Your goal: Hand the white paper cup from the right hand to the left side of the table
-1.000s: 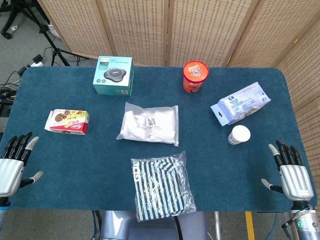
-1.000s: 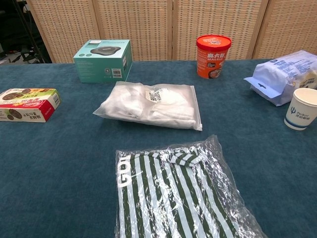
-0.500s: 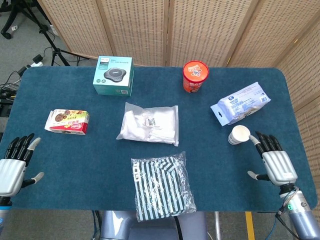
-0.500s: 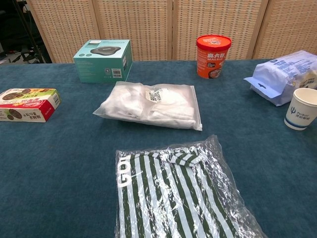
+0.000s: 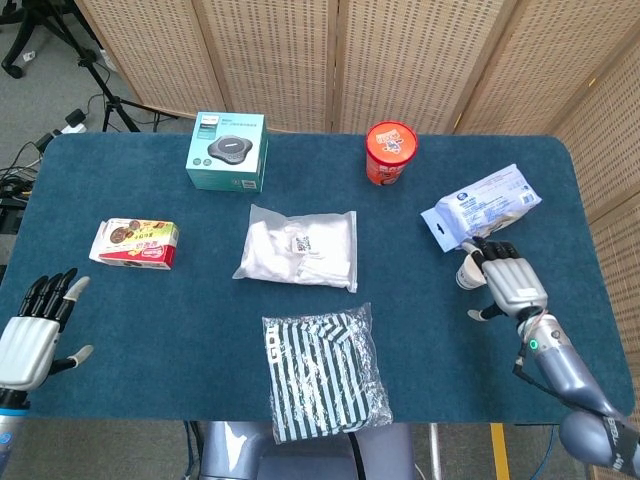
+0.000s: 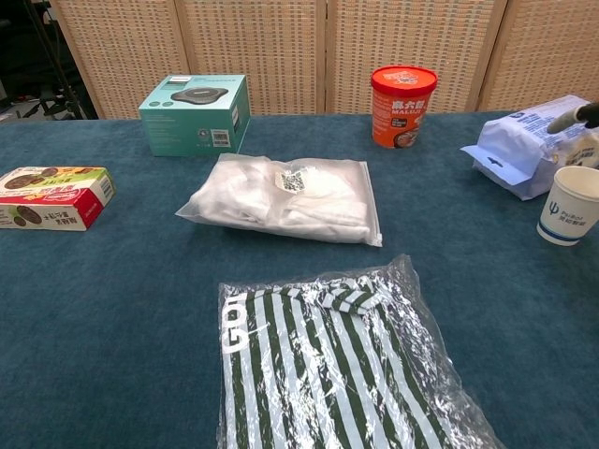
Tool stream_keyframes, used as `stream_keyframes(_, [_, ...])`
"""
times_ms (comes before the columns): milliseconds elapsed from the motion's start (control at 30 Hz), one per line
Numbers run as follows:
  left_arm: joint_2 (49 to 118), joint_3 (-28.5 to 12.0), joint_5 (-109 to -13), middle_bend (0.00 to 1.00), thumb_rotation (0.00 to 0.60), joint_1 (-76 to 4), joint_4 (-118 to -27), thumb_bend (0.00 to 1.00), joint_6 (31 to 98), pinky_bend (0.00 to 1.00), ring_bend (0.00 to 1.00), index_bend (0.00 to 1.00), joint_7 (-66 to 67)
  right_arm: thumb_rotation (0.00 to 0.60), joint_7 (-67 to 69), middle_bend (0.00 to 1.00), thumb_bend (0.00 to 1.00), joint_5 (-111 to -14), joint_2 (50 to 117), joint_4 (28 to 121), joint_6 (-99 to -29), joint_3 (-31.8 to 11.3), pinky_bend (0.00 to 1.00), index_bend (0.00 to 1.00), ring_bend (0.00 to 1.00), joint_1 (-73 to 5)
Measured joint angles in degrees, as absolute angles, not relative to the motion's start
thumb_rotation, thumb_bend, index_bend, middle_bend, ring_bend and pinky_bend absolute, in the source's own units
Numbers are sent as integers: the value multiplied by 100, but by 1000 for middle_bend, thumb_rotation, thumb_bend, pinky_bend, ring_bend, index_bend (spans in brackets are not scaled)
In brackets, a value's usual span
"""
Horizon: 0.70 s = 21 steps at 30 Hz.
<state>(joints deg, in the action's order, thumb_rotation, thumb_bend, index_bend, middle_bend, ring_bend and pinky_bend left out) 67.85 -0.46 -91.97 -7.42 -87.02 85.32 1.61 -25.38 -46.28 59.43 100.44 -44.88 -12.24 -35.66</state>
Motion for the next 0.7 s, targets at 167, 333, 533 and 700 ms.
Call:
stream_keyframes(167, [6817, -37, -9148, 0, 600, -773, -8689, 145, 8436, 0, 0, 0, 226, 600, -2870, 0, 131, -3677, 6197, 9411, -4029, -1114, 0, 63, 0, -4272])
stream_keyframes(333, [6852, -16, -9141, 0, 600, -798, -8691, 146, 8375, 0, 0, 0, 315, 600, -2906, 0, 131, -3331, 6339, 9060, -3879, -954, 0, 68, 0, -4540])
stream_keyframes(533, [6870, 19, -9159, 0, 600, -804, -8716, 147, 8352, 0, 0, 0, 350, 600, -2697, 0, 131, -3200, 6301, 8885, -3771, -784, 0, 73, 0, -4612])
stream_keyframes(700, [6867, 40, -9176, 0, 600, -809, -8731, 148, 8346, 0, 0, 0, 351, 600, -2568, 0, 131, -3178, 6178, 8973, -3825, -636, 0, 73, 0, -4634])
